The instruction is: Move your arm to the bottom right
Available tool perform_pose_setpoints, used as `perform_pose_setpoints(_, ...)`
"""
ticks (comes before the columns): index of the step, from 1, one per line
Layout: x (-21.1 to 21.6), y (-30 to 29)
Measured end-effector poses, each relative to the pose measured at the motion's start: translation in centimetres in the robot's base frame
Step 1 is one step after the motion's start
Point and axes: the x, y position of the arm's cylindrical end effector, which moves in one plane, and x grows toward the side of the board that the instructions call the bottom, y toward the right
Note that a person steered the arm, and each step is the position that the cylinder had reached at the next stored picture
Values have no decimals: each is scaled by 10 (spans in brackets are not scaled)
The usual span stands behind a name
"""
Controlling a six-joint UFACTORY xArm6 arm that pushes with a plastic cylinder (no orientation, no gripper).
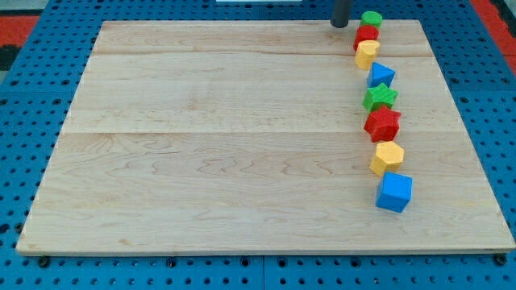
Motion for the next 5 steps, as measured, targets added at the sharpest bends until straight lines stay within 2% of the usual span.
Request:
perform_pose_setpoints(2, 8, 0)
perform_pose_setpoints(3, 36, -12)
perform_pose_setpoints(5, 133, -75)
